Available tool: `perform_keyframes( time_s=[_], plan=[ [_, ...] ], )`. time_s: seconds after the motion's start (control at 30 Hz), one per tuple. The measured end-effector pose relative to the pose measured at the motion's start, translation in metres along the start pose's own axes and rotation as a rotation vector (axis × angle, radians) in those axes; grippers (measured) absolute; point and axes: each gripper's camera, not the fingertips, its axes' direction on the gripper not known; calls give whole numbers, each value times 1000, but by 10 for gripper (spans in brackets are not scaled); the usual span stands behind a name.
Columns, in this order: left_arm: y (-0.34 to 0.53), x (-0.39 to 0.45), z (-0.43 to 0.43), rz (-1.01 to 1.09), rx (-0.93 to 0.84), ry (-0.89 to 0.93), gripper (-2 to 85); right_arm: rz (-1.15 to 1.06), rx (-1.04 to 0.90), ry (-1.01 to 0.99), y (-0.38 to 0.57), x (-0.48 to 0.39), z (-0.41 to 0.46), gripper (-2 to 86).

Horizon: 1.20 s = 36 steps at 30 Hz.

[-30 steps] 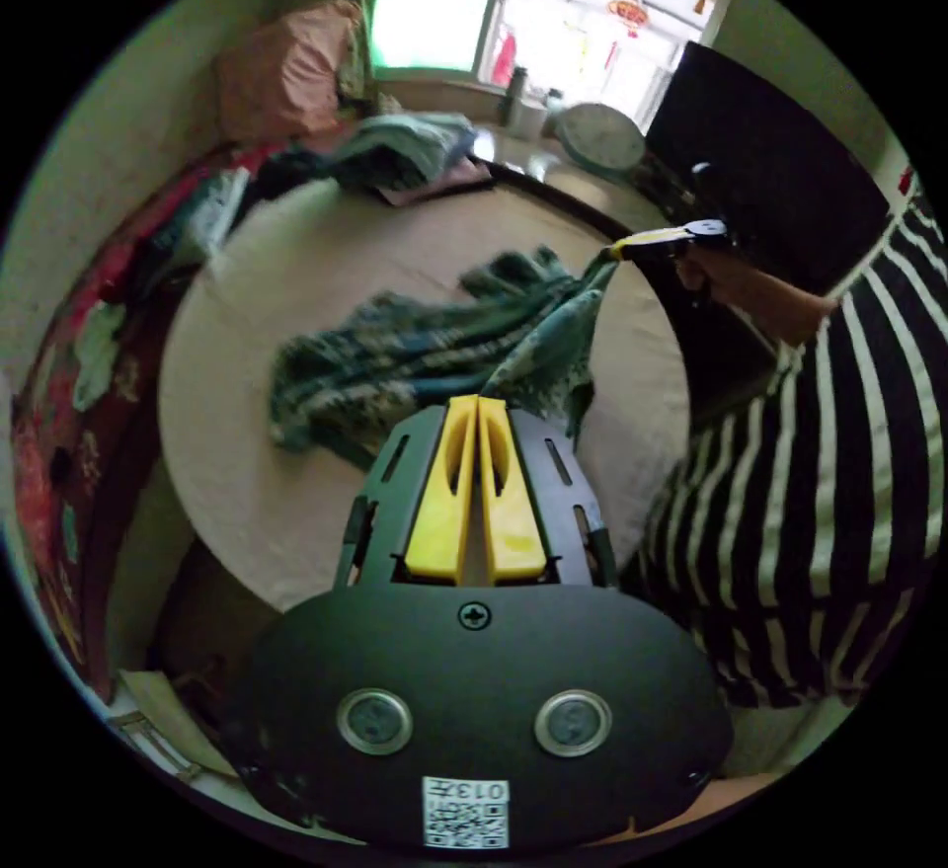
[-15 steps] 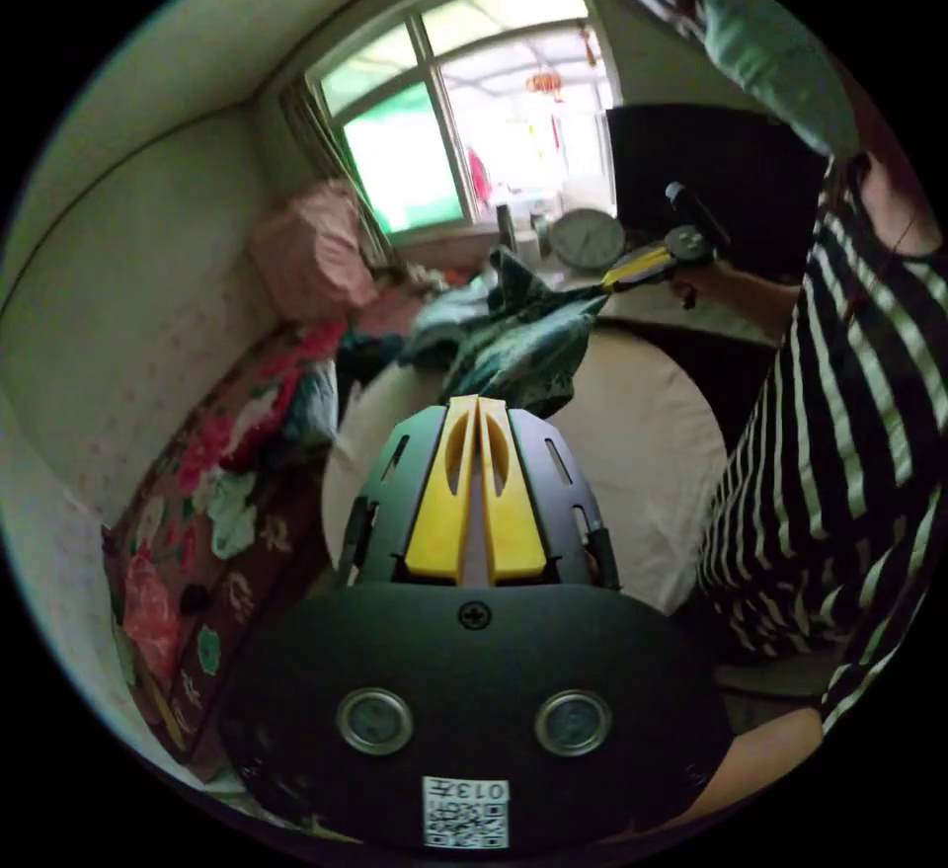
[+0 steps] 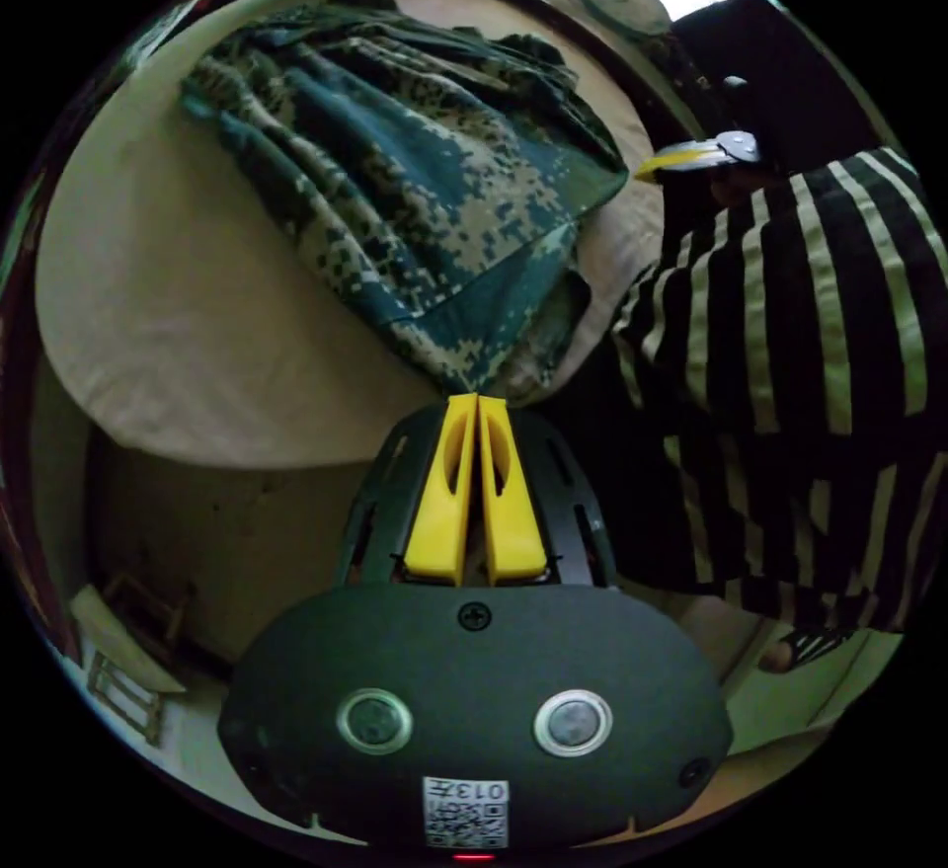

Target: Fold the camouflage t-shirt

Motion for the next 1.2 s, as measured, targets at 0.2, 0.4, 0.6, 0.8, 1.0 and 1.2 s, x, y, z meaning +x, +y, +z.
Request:
perform_keyframes(
  time_s=[0.2, 0.4, 0.6, 0.8, 1.0, 1.2],
  plan=[
    [16, -55, -62, -128, 150, 166, 41, 113, 204, 132, -6, 44, -46, 55],
    [-43, -88, -107, -368, 417, -232, 67, -105, 295, 294, -78, 26, -35, 80],
    [-154, -78, -71, -351, 350, -416, 83, -167, 139, 426, -116, 15, -10, 16],
    [-210, -80, -47, -325, 260, -378, 25, -217, 204, 532, -146, 16, -69, 4],
    [-202, -63, -82, -303, 329, -520, 3, -211, 296, 634, -221, 48, -120, 4],
    [-141, -91, -111, -569, 437, -624, 3, -53, 511, 536, -298, 93, -139, 21]
  ],
)
